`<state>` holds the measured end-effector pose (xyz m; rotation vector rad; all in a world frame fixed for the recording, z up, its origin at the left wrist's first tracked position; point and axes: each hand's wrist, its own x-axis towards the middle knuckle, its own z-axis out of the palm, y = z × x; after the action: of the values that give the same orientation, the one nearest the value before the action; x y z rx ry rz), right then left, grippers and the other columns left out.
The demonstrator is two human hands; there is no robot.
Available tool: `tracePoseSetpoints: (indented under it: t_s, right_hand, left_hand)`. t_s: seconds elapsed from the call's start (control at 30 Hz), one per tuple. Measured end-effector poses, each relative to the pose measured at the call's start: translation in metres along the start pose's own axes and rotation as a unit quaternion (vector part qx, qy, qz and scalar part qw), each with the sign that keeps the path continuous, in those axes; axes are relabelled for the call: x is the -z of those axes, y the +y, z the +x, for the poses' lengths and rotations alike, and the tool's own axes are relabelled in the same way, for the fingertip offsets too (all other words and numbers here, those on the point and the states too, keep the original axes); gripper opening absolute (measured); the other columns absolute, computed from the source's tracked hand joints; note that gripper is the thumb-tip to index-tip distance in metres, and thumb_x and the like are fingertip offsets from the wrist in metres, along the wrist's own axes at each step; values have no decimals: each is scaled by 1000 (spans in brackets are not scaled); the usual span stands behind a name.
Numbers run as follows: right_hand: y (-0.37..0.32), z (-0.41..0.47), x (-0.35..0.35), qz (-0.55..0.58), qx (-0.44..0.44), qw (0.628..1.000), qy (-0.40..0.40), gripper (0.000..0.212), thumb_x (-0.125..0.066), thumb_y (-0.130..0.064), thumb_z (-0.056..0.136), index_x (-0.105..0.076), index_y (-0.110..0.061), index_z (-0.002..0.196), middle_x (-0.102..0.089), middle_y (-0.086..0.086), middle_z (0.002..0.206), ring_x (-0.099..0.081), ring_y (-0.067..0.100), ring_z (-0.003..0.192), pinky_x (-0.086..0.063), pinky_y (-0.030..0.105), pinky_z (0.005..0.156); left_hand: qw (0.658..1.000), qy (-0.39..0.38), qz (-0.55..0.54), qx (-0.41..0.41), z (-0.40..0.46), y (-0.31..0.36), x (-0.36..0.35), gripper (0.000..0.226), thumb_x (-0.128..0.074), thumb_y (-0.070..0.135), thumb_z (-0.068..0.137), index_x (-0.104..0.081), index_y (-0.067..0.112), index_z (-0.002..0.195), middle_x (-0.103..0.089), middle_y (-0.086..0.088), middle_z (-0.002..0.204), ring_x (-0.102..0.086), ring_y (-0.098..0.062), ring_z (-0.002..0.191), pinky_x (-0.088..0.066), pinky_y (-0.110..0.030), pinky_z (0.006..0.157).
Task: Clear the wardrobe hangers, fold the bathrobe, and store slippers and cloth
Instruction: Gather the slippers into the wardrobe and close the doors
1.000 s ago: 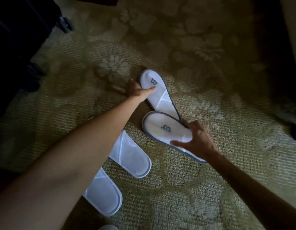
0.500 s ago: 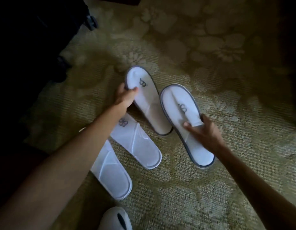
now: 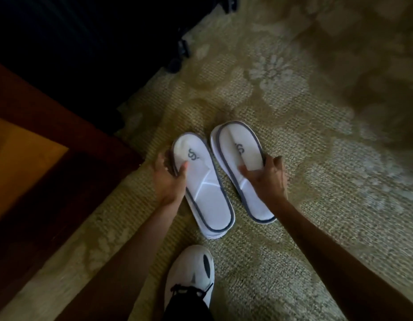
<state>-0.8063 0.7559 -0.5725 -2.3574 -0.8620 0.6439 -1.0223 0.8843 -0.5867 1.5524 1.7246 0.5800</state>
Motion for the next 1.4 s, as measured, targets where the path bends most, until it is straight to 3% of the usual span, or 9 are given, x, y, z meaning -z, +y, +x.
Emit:
tracePoseSetpoints:
  t_s: [0.1,0.2,0.33,0.47,0.63,0.8,0.97,1.17,1.4]
  right_hand:
    - [9,0,-3,-20,8,1000,-3,91,-74,-69,69,-50,-8,133,-46,15,118,-47,33,106,-44,42,92]
    - [3,2,-9,28,-23,999,-16,88,-85,-61,60,-53,-11,126,-52,10,114,-51,29,104,-47,40,91]
    - [-16,14,-4,119,-163,976,-84,83,-92,-49,59,-53,-10,121,-66,3,103,-66,26,91,-59,42,78]
    - [-51,0,54,232,-216,941,-118,54,-92,-30,66,-71,-7,110,-75,5,94,-72,14,75,-58,23,57]
    - [-138,-37,160,249,-193,937,-150,59,-93,-41,60,-73,-11,107,-78,3,95,-76,21,84,-62,37,73]
    - [-223,-96,237,194,-171,945,-202,84,-91,-65,43,-73,-15,109,-78,-1,93,-76,19,84,-63,39,72]
    - [-294,-158,276,182,-153,934,-268,49,-89,-30,69,-70,-15,111,-77,2,94,-75,21,82,-59,29,60]
    - [-365,-225,255,169,-127,907,-364,39,-88,-25,73,-73,-17,108,-78,3,97,-75,21,87,-62,40,74]
    - [-444,-264,180,95,-76,905,-408,48,-86,-35,73,-70,-19,115,-74,-1,102,-71,19,94,-60,35,80]
  left_hand:
    - [990,-13,-18,140,-32,-2,-1,98,-78,72,65,-51,9,135,-61,-8,131,-61,-24,118,-51,-29,93]
    - [974,-67,-85,198,-50,11,-13,61,-85,40,77,-64,-2,115,-71,-7,109,-67,-19,93,-48,-13,63]
    - [950,-126,-147,245,-34,44,-21,63,-83,58,70,-72,7,105,-75,-6,103,-72,-22,90,-61,-36,82]
    - [938,-177,-173,245,-37,94,11,61,-79,67,66,-74,15,98,-77,-7,97,-75,-25,85,-63,-47,78]
    - [924,-187,-227,245,-79,187,112,35,-77,49,83,-73,18,98,-77,-3,104,-74,-21,94,-61,-42,85]
    - [914,-157,-256,272,-138,255,219,38,-73,42,89,-71,14,114,-76,-2,104,-74,-16,86,-61,-29,71]
    - [895,-95,-294,323,-198,280,313,37,-75,41,88,-73,13,112,-76,-2,95,-73,-12,72,-55,-23,56]
    - [874,16,-322,365,-237,247,405,51,-82,53,76,-74,18,113,-78,0,100,-75,-21,89,-62,-41,83]
    - [858,105,-339,371,-230,186,477,51,-83,57,72,-75,17,102,-77,1,98,-75,-21,89,-63,-43,81]
